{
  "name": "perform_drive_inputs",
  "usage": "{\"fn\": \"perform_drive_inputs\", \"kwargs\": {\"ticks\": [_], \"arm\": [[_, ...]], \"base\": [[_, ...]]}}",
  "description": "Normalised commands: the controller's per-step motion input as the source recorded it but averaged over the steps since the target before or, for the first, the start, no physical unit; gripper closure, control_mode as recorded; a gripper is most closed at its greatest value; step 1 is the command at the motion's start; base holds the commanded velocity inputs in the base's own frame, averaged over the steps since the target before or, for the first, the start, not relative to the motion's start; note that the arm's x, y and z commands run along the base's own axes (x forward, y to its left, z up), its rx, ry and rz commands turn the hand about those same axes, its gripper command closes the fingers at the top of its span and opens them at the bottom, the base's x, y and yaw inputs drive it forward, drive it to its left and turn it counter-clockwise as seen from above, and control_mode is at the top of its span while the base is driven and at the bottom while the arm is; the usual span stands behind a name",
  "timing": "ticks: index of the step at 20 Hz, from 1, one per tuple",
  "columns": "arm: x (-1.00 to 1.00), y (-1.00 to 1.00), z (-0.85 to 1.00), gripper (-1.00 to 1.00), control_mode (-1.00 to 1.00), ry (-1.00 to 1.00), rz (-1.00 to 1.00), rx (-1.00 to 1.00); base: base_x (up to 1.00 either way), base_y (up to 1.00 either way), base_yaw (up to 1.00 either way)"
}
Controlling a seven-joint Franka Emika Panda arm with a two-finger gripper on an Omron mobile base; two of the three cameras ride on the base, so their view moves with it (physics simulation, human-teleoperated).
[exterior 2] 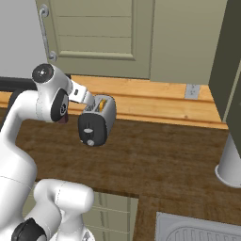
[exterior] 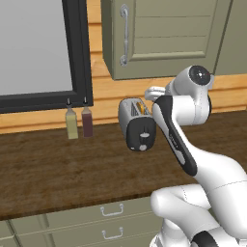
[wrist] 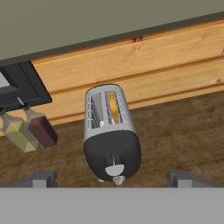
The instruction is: Start the toaster. Once the lever pops up, take the bread to the plate on the dining counter.
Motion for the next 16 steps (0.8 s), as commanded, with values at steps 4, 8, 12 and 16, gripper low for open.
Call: {"fn": "perform_drive_inputs", "kwargs": {"ticks": [4, 8, 12, 16], "arm": [[0.0, 0.0, 0.0, -1.0, -1.0, 0.0, 0.0, 0.0], [0.0, 0.0, 0.0, -1.0, -1.0, 0.0, 0.0, 0.0], [0.0, 0.0, 0.0, -1.0, -1.0, 0.0, 0.0, 0.0], [0.0, 0.0, 0.0, -1.0, -1.0, 0.0, 0.0, 0.0]], "base": [[0.0, 0.0, 0.0], [0.0, 0.0, 0.0], [0.0, 0.0, 0.0], [0.0, 0.0, 0.0]]}}
